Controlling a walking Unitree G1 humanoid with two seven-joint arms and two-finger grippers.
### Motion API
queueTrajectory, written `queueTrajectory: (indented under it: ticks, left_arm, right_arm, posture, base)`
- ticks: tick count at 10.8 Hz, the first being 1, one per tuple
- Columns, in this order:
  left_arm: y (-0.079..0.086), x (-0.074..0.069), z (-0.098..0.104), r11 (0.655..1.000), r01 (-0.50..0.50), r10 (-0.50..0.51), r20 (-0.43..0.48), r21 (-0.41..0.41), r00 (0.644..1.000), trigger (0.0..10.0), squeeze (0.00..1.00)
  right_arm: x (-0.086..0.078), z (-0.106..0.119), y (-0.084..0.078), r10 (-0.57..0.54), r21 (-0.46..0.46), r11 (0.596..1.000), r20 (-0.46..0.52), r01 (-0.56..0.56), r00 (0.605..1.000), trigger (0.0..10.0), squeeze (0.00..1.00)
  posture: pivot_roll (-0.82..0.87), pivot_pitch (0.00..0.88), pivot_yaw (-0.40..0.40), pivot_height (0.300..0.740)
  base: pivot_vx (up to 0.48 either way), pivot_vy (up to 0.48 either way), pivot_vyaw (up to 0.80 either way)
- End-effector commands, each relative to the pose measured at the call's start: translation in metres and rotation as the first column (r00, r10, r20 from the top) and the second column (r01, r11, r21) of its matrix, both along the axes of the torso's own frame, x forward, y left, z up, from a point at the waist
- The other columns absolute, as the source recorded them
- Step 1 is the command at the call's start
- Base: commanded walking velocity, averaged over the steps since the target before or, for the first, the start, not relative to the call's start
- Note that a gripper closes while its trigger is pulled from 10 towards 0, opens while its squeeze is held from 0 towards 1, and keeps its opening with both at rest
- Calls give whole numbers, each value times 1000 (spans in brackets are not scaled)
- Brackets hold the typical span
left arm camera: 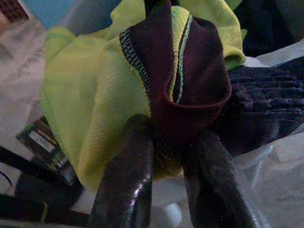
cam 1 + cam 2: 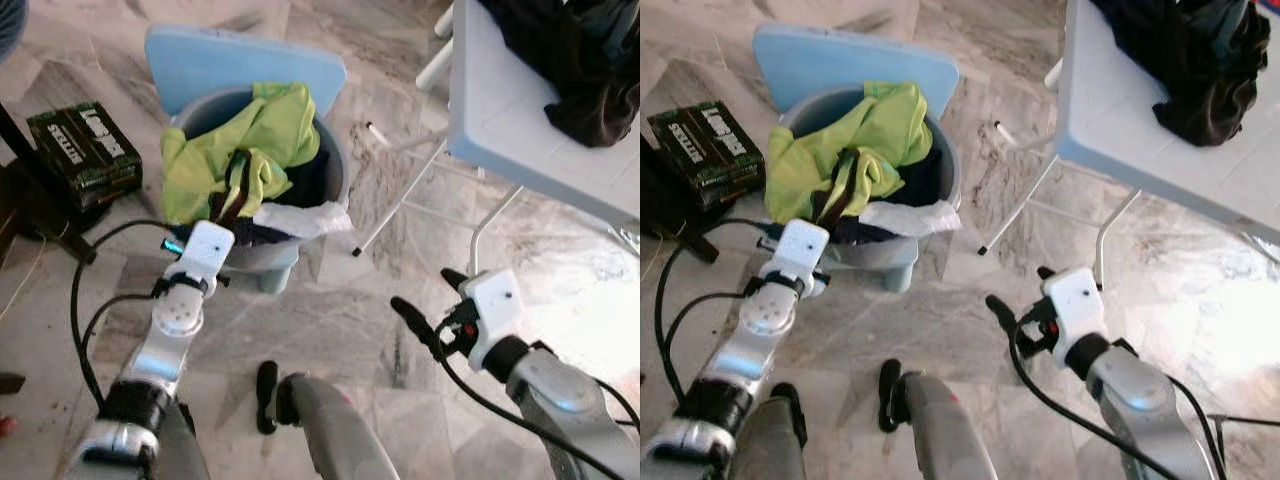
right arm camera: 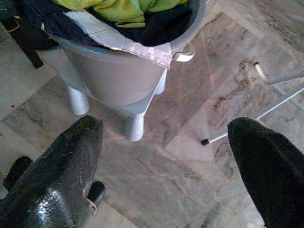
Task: Hang hanger
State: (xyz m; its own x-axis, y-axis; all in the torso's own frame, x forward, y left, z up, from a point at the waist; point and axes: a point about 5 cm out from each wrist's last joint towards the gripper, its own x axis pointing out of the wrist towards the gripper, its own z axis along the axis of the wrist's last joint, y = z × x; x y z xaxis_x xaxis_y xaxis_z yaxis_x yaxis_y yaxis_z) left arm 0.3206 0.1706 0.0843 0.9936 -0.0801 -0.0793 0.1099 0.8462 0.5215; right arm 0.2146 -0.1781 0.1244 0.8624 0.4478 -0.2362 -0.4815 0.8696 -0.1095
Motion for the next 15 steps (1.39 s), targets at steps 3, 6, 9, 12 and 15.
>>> queueTrajectory:
  ticks: [3,6,9,12,15]
  left_arm:
    - [-5,2,-7,998,57,-56,-34,40,998,0,0]
    - [-5,5,-6,995,84,-83,-24,49,996,0,0]
    - [1,7,1,996,84,-84,5,30,996,0,0]
    - [10,10,18,995,104,-103,67,-11,992,0,0]
    - [15,1,57,990,138,-139,287,24,948,0,0]
  right_arm:
    - [-2,-8,-6,-35,-17,999,-31,35,999,10000,0]
    - [6,-12,0,-40,-3,999,-17,40,999,10000,0]
    - [19,-17,10,-57,32,998,17,56,998,10000,0]
    - [40,-21,22,-88,96,992,54,82,995,10000,0]
    - [56,-27,39,-145,183,975,82,129,986,10000,0]
  posture:
    - [-222,325,-293,740]
    - [-192,296,-270,740]
    - [-135,245,-231,740]
    - [-42,178,-180,740]
    - [22,97,-114,740]
  base:
    - [0,0,0]
    - [0,0,0]
    - [0,0,0]
    - [0,0,0]
    - [0,0,0]
